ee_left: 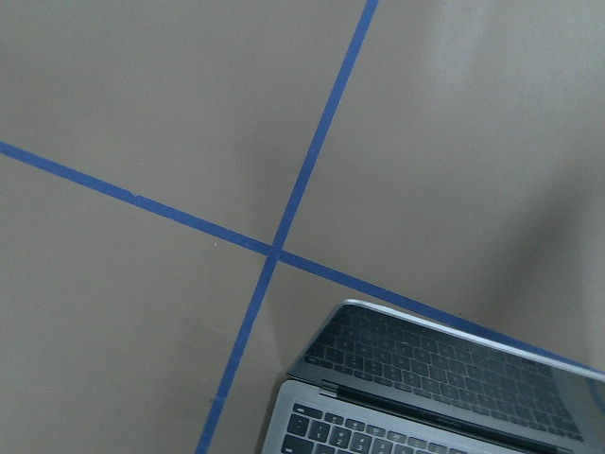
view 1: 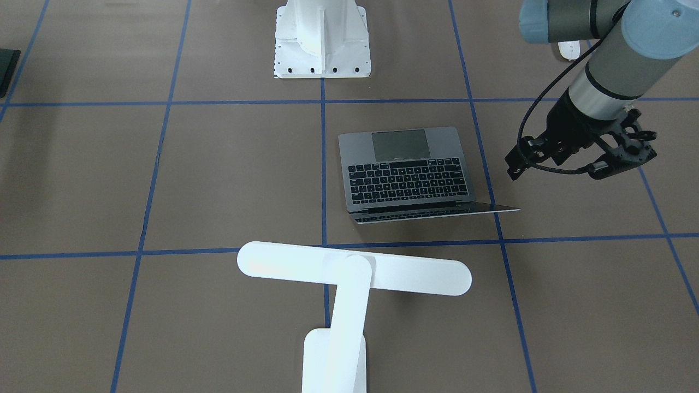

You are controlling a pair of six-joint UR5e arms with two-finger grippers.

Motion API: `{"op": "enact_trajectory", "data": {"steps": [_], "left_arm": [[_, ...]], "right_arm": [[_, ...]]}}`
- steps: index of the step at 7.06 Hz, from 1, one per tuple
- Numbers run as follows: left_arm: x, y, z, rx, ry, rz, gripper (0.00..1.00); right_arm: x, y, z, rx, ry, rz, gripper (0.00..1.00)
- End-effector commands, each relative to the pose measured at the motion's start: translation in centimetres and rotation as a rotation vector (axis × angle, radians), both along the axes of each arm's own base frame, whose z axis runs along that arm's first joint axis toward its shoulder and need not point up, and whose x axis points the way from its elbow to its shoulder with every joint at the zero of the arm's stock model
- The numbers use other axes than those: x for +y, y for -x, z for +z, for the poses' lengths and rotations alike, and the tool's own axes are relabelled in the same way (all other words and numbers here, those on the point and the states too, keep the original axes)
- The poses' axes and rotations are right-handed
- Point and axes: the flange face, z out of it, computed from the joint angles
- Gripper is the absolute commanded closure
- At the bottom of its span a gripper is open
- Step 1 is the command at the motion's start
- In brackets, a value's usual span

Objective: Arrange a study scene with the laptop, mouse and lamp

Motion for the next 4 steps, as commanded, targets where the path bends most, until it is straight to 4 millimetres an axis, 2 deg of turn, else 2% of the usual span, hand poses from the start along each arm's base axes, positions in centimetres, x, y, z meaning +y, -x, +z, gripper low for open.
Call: {"op": "enact_trajectory", "data": {"steps": [1,2,4], "left_arm": [[0.2,0.3,2.1,-0.044,-0.089,0.096,0.00],[0.4,0.4,1.6,-0.038,-0.098,0.094,0.00],[0.7,0.5,1.1,-0.031,-0.107,0.089,0.00]], "right_arm": [[5.6,0.1,4.2,-0.088,0.005,-0.085,0.00],[7.7,0.1,6.3,-0.127,0.015,-0.114,0.00],[9.9,0.9,10.4,-0.177,0.011,-0.212,0.00]]}}
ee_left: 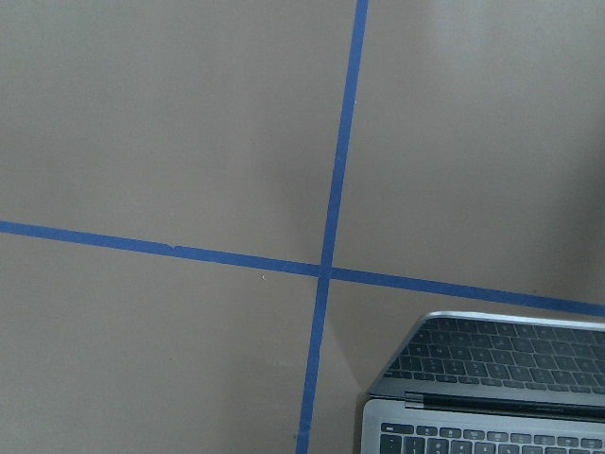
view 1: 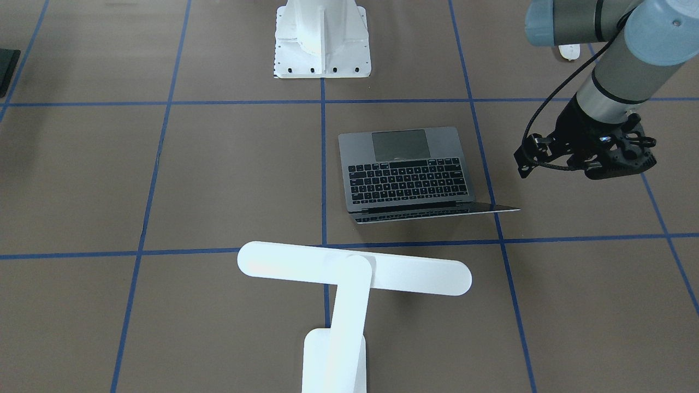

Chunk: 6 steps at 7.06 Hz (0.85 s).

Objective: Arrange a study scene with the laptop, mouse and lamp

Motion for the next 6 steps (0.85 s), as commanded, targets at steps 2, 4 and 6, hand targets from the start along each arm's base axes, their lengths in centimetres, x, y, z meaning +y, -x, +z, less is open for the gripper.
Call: {"op": "enact_trajectory", "data": {"steps": [2,4,6], "left_arm": [[0.3,0.2,-0.9,0.007,-0.019,-0.006,0.00],[0.4,0.3,-1.6,0.015,-0.030,-0.008,0.00],[0.5,0.2,-1.7,0.016,-0.034,-0.006,0.00]], "right_arm": [[1.1,3.4,3.2,-0.060,-0.068,-0.207,0.00],[1.4,4.7,5.2,-0.060,-0.027,-0.247,0.00],[1.4,5.7,5.8,-0.065,-0.031,-0.292,0.00]]}}
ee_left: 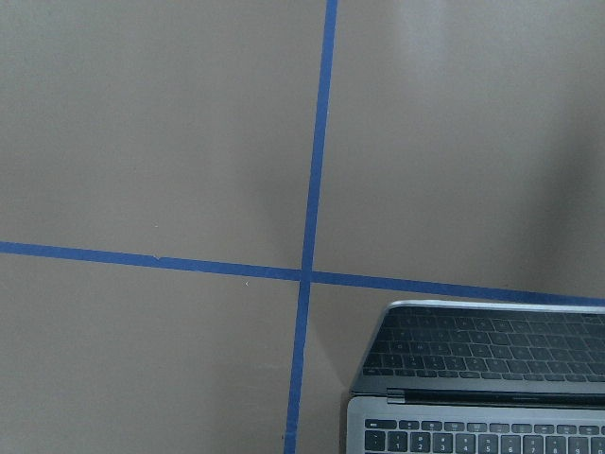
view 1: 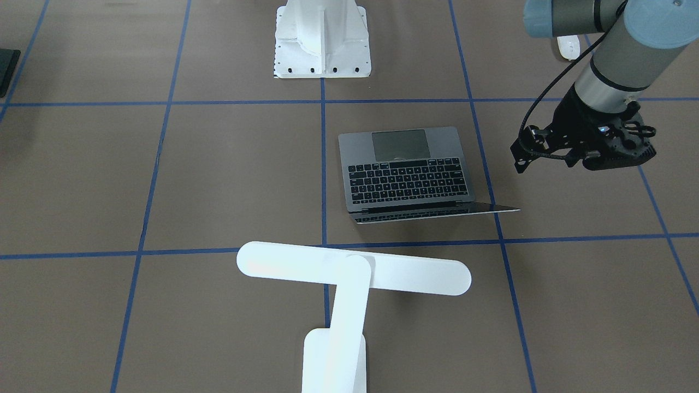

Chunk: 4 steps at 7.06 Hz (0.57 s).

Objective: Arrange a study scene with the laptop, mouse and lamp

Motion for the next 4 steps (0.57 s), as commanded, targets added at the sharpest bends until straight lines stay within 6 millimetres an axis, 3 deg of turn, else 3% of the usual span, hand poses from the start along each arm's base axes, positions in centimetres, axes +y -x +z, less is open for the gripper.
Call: {"op": "enact_trajectory", "data": {"steps": [1,4], "left_arm": [[0.0,0.0,0.0,0.000,-0.005,0.004,0.00],[0.3,0.2,-0.6,0.008,-0.016,0.002,0.00]], "right_arm": [[0.5,0.9,1.5,-0.006,0.010,-0.045,0.00],[2.2,0.5,4.7,0.013,0.082,-0.051,0.00]]}}
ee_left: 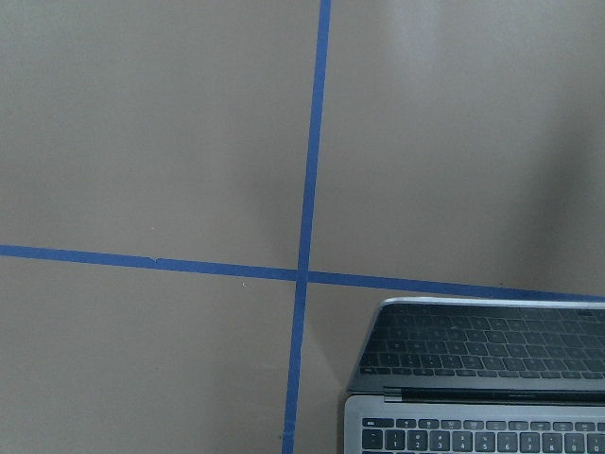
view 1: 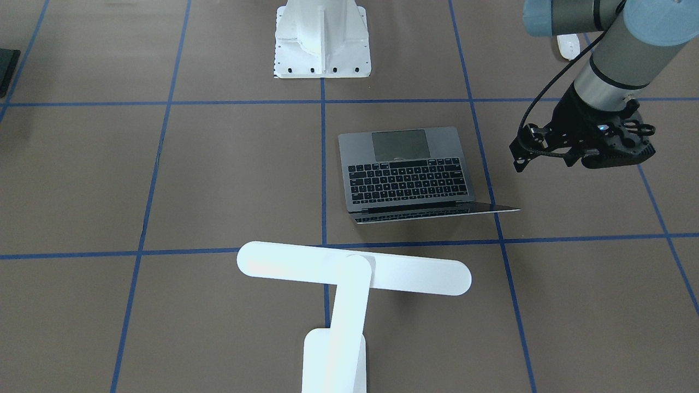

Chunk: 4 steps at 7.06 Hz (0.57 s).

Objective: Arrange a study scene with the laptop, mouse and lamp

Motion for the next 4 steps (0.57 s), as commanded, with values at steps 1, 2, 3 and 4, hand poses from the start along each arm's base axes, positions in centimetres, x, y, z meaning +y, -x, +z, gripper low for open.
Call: {"op": "enact_trajectory", "data": {"steps": [1,2,3,4], "left_arm": [[0.20,0.02,-0.39,0.005,-0.007,0.001,0.00],[0.26,-0.03,-0.68,0.007,-0.012,0.001,0.00],[0.33,0.01,-0.80,0.009,-0.015,0.001,0.00],[0.29,0.04,-0.77,0.004,-0.017,-0.003,0.00]], "right_arm": [[1.22,-0.24,2.13,0.014,0.050,-0.003,0.00],[1.36,0.01,2.40,0.016,0.056,-0.014,0.00],[1.53,0.13,2.51,0.017,0.060,-0.020,0.00],[1.64,0.22,2.56,0.018,0.062,-0.025,0.00]]}}
